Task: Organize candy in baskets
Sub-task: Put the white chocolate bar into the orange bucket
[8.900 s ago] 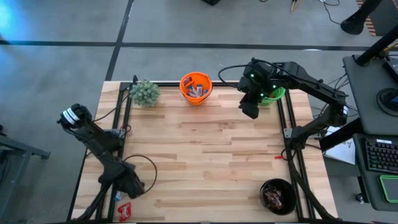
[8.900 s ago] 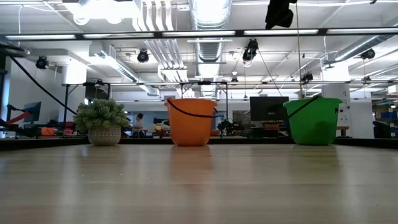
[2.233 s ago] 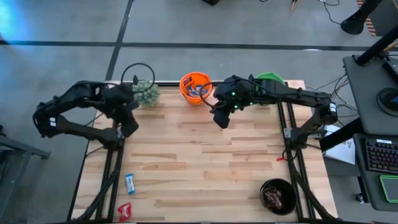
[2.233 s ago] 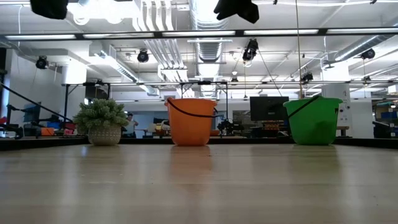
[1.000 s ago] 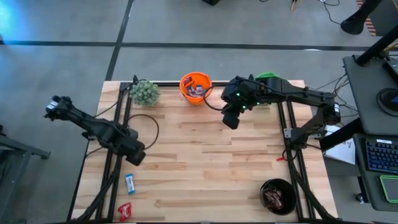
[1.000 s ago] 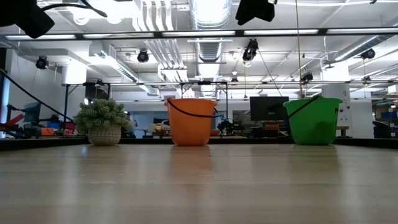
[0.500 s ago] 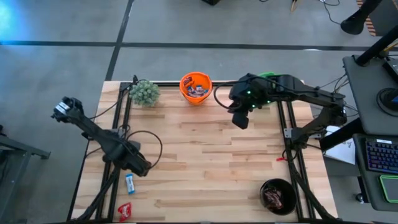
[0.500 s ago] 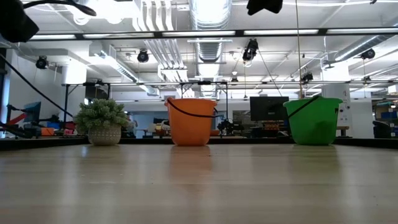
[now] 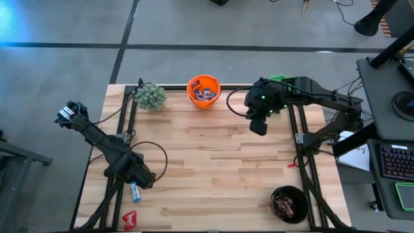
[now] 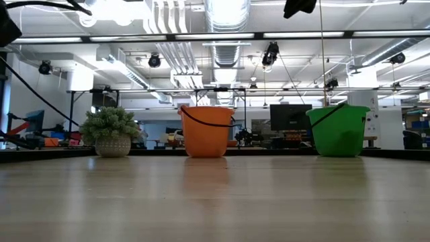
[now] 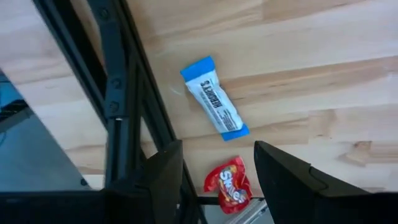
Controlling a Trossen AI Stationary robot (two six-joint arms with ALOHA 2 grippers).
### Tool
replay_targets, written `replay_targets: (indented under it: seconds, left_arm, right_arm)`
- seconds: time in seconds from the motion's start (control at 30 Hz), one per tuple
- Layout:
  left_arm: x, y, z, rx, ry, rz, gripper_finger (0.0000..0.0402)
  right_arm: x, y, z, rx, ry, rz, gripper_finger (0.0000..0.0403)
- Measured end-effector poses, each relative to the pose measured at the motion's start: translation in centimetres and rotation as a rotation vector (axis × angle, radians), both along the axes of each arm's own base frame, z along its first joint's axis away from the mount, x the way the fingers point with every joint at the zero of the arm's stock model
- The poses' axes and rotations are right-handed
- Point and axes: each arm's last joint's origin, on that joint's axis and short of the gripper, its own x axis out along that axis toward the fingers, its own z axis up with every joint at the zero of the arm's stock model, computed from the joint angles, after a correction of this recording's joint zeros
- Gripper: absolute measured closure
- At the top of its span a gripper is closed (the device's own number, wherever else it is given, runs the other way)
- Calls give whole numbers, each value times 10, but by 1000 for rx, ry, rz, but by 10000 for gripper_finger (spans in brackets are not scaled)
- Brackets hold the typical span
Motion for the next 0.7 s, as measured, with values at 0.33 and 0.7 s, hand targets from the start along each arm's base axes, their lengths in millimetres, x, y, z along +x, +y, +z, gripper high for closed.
replay_targets:
  seconds: [0.33,0.7]
  left_arm:
    - [-13,-17,-42,-53,-33,37,221]
    - [-21,-17,-73,-117,-46,47,221]
  right_arm:
    - [-3,7,3,-1,-13,23,321]
    - [-3,9,3,20,-15,0,321]
